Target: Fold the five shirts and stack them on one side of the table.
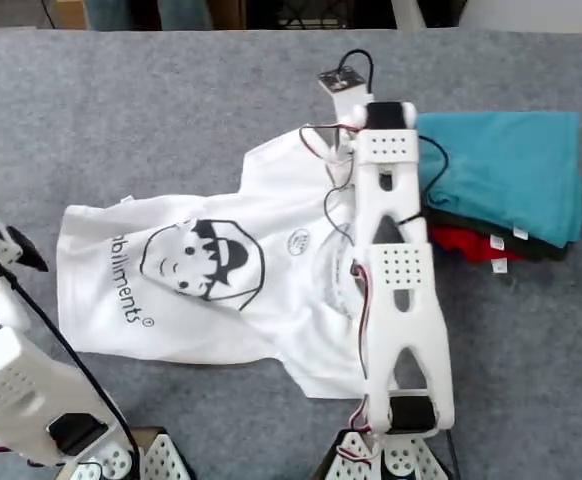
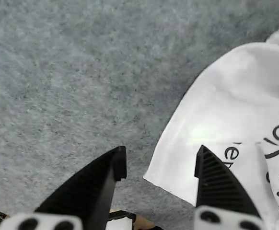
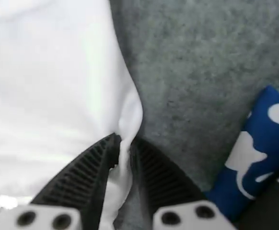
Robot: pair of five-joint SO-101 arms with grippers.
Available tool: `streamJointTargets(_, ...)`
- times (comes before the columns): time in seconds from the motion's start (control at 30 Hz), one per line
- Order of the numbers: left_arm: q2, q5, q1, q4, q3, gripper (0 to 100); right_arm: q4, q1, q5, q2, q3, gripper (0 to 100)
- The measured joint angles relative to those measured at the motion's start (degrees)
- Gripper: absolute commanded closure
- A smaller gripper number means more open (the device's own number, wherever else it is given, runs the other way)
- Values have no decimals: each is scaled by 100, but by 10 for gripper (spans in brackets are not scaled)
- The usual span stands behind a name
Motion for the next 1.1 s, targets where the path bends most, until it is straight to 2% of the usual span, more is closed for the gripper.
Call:
streamJointTargets(0.1, 0, 589, 343, 0, -290, 749, 0, 105, 211, -246, 404, 976)
streamJointTargets(0.27, 114, 1301, 1292, 0, -422, 754, 0, 70, 431, -598, 791, 880)
streamJointTargets(0.43, 668, 1020, 1855, -97, 211, 755, -352, -44, 457, -642, 853, 868)
streamJointTargets(0.57, 1371, 633, 1829, -809, 1108, 769, -1002, -35, 448, -642, 870, 868)
streamJointTargets(0.7, 1618, 396, 1565, -1002, 1380, 915, -1345, -88, 132, -633, 870, 868)
streamJointTargets(0.77, 1618, 229, 1442, -862, 1398, 973, -1424, -149, -141, -607, 870, 868)
streamJointTargets(0.97, 1723, -492, 1073, 97, 1626, 957, -1424, -167, -615, -475, 589, 868)
streamJointTargets(1.1, 1723, -695, 870, 229, 1864, 950, -1046, -167, -615, -440, 185, 868)
